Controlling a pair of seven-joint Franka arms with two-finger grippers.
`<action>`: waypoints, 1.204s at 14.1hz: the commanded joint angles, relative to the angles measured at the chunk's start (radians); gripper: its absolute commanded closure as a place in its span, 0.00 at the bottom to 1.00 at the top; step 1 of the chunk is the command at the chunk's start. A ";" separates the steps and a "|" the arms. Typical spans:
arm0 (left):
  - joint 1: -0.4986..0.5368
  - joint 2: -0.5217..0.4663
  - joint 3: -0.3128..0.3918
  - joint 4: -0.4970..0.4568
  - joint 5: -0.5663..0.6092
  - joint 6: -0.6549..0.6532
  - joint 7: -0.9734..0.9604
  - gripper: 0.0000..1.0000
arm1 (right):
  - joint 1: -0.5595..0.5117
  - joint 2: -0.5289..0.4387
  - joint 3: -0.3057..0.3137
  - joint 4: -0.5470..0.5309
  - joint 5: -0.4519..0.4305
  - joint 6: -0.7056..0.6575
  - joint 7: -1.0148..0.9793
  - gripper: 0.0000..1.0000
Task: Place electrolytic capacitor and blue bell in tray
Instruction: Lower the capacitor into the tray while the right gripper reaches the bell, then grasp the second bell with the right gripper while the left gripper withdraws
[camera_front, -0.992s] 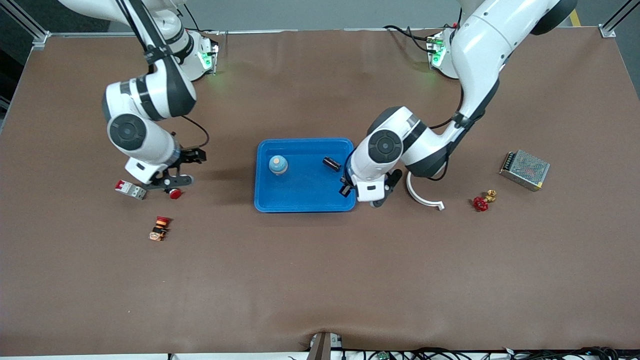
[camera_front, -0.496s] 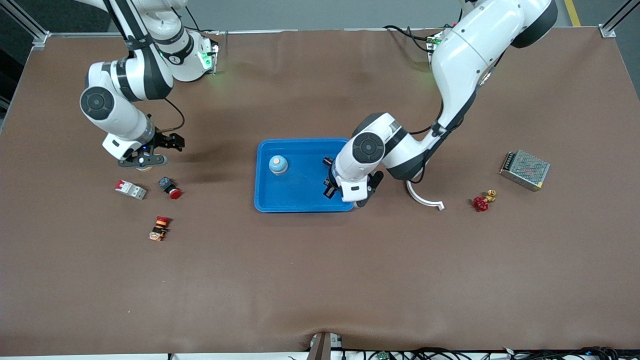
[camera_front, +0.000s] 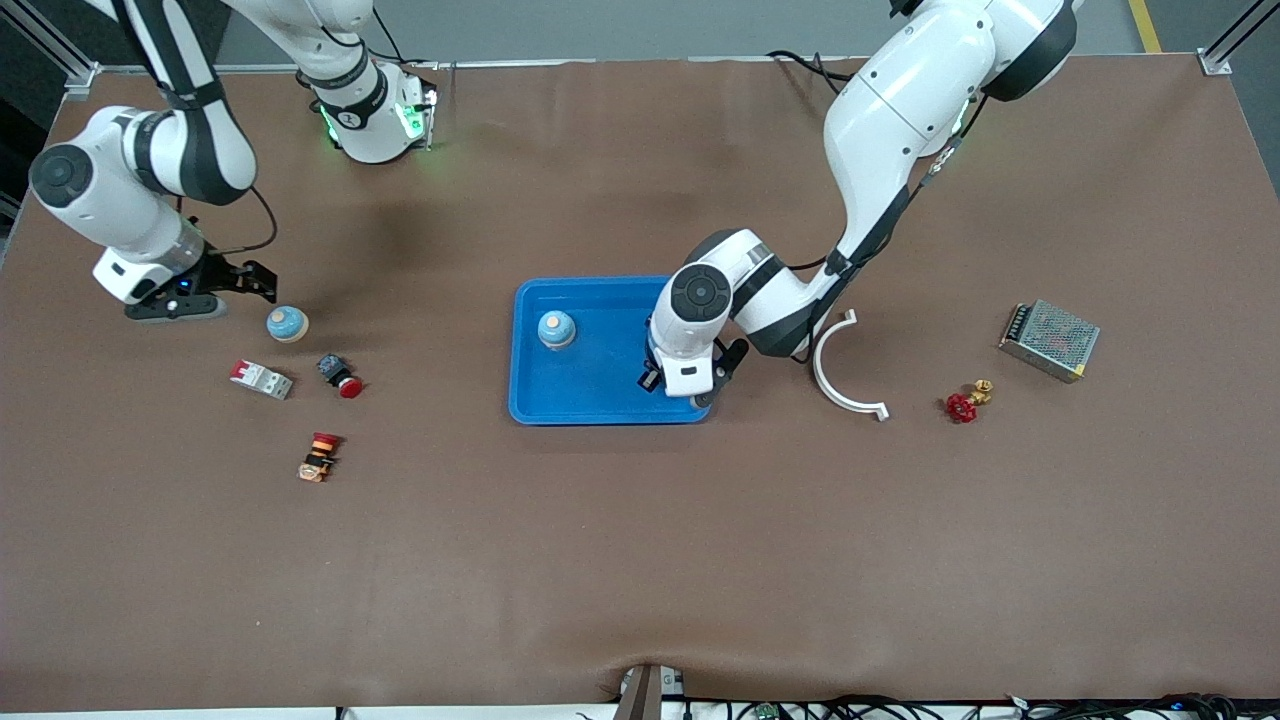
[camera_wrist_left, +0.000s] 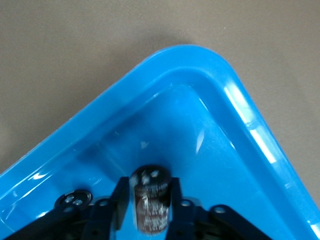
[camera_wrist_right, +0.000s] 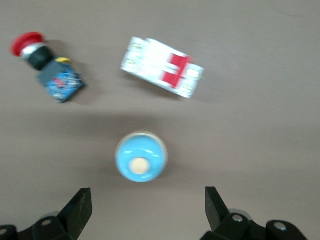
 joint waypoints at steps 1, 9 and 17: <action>-0.008 -0.009 0.017 0.034 0.006 0.000 -0.013 0.00 | -0.072 0.054 0.021 -0.015 0.007 0.072 -0.015 0.00; 0.052 -0.183 0.026 0.050 0.134 -0.164 0.112 0.00 | -0.096 0.146 0.026 -0.050 0.022 0.213 0.022 0.00; 0.222 -0.368 0.020 0.056 0.121 -0.325 0.520 0.00 | -0.017 0.156 0.026 -0.055 0.023 0.217 0.160 0.00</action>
